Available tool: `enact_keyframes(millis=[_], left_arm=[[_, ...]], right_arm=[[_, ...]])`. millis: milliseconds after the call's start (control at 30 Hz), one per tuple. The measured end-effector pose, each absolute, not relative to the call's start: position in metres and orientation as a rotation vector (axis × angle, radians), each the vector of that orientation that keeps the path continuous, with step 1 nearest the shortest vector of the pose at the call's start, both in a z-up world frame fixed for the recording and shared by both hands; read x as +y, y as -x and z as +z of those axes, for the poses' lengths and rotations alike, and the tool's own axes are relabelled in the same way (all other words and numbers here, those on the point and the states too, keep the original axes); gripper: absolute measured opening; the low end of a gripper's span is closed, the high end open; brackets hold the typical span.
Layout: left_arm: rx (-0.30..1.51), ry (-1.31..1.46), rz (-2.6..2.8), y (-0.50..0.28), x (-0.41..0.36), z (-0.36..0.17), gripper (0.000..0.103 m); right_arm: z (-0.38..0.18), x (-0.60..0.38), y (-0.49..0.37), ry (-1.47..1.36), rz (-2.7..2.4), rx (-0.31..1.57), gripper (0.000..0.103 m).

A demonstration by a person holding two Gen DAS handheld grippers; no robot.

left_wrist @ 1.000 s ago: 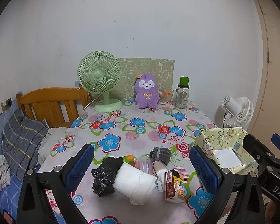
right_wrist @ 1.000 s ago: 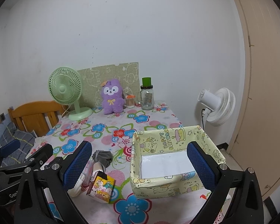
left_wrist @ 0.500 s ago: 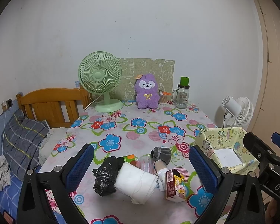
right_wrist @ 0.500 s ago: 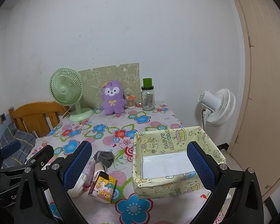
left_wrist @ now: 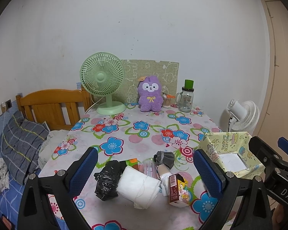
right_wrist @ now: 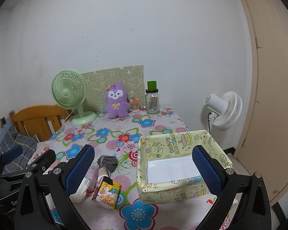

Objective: Organize soft objects

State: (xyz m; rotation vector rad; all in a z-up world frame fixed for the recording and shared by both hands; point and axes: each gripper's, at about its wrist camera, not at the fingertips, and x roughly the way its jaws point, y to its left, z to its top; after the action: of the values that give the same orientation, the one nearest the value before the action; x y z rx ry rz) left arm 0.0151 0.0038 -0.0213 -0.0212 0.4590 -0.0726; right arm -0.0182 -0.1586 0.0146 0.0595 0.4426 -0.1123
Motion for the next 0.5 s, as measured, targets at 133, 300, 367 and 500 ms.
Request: enact_keyframes(millis=[133, 300, 367, 500], left_arm=[[0.458, 0.020, -0.071, -0.0146, 0.0045, -0.0208, 0.100], [0.455, 0.017, -0.068, -0.0147, 0.0054, -0.0184, 0.100], [0.455, 0.016, -0.069, -0.0152, 0.0056, -0.0178, 0.100], [0.455, 0.016, -0.068, -0.0152, 0.0057, -0.0176, 0.100]], right_arm=[[0.0145, -0.1582, 0.0187, -0.059, -0.112, 0.442, 0.103], [0.0145, -0.1583, 0.0185, -0.059, -0.113, 0.442, 0.102], [0.0145, -0.1585, 0.0183, -0.059, -0.114, 0.442, 0.102], [0.0148, -0.1580, 0.0191, -0.061, -0.116, 0.443, 0.102]])
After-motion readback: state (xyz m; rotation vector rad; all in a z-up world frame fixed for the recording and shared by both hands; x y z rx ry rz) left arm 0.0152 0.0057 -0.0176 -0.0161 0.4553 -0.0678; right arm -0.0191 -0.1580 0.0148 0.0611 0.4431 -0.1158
